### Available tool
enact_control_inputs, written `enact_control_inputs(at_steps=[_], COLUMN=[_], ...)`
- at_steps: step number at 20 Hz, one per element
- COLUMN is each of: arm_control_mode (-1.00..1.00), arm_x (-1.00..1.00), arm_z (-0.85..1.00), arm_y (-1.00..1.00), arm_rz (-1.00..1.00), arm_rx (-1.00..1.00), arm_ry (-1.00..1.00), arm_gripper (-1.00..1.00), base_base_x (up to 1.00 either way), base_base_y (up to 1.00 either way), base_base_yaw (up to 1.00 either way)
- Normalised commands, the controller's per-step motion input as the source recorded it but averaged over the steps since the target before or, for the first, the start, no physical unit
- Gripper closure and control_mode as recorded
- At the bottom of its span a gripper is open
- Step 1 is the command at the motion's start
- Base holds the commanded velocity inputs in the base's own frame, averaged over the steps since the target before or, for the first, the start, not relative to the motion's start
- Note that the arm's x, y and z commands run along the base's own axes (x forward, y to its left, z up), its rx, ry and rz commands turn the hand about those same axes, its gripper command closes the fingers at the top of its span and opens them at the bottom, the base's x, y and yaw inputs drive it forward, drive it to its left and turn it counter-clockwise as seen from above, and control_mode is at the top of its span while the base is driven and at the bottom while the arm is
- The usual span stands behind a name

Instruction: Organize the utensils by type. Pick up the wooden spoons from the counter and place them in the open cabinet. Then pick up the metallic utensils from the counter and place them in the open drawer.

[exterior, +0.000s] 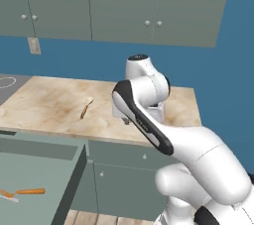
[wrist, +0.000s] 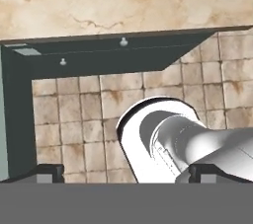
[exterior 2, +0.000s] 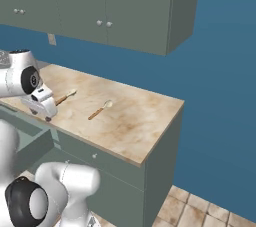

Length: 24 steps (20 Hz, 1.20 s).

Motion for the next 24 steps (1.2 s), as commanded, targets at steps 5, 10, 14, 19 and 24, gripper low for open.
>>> enact_control_inputs(at_steps=[5, 10, 14, 19, 24], arm_control_mode=[-1.00, -1.00, -1.00, -1.00, -1.00], arm_x=[0.29, 0.61, 0.62, 0.59, 0.39], arm_z=[-0.03, -0.04, -0.19, -0.34, -0.29], arm_y=[-0.59, -0.36, -0.04, 0.00, 0.00], arm_rz=[-0.28, -0.10, 0.00, 0.07, 0.08], arm_rx=[0.00, 0.00, 0.00, -0.02, -0.02], arm_ry=[0.09, 0.01, -0.01, -0.01, -0.09], arm_gripper=[-1.00, -1.00, -1.00, -1.00, -1.00], base_base_x=[0.00, 0.00, 0.00, 0.00, 0.00], base_base_y=[0.00, 0.00, 0.00, 0.00, 0.00], base_base_yaw=[0.00, 0.00, 0.00, 0.00, 0.00])
